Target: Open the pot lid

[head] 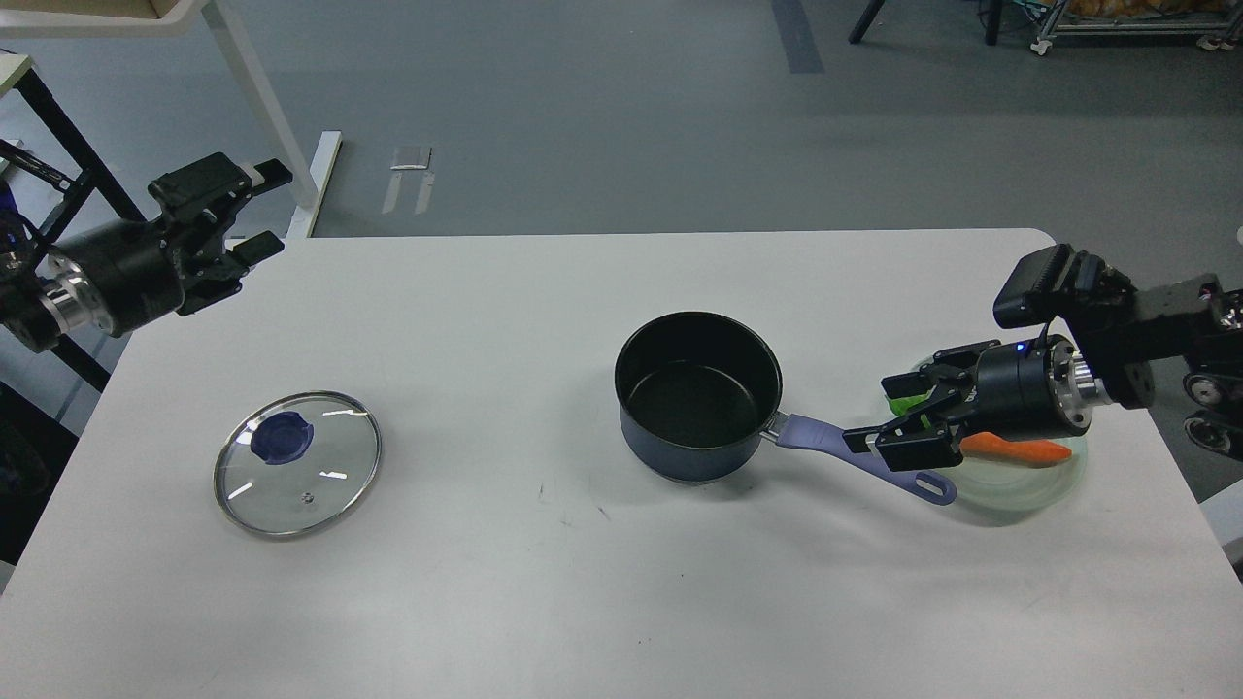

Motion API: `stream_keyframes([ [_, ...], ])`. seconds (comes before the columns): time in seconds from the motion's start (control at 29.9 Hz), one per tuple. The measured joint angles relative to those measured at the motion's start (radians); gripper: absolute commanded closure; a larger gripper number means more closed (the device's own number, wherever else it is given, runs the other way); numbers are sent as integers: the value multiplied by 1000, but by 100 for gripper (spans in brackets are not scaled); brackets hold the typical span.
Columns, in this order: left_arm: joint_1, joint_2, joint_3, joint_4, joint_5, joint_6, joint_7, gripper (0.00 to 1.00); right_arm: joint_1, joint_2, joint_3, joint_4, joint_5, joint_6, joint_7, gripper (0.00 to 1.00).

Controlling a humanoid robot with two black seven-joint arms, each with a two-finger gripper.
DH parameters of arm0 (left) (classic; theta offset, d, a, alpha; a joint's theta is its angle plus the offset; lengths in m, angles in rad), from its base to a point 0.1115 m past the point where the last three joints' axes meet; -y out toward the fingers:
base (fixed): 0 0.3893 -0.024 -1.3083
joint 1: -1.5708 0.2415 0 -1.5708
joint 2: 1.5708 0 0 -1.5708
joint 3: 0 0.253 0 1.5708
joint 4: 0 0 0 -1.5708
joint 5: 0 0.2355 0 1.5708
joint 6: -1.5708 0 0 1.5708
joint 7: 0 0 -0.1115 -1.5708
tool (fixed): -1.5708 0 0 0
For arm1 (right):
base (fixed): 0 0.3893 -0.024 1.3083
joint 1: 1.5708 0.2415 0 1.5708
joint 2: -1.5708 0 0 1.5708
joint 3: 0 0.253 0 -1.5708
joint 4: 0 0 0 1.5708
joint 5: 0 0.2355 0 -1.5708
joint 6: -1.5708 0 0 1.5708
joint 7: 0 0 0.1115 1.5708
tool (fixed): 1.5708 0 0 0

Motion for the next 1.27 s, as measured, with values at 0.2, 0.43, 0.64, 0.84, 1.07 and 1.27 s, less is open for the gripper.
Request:
stream_keyframes([
  [0.2,-1,-15,0,15,-212,0,0,1,63,-16,11,-4,256,-5,0,1],
  [0.43,8,-140,-34,139,-441,-2,0,1,7,6,96,-65,763,-26,0,1],
  [0.64,55,-200,-43,192,-528,-24,-1,1,-174,57,269,-149,1208,-58,0,1],
  [0.84,121,-267,-85,250,-532,-27,-1,1,-386,193,525,-329,1431,-62,0,1],
  [1.07,157,-339,-111,321,-532,-21,-1,1,-517,361,699,-475,1569,-62,0,1],
  [1.27,192,-381,-112,336,-526,-15,-1,1,-595,437,747,-488,1593,-57,0,1],
])
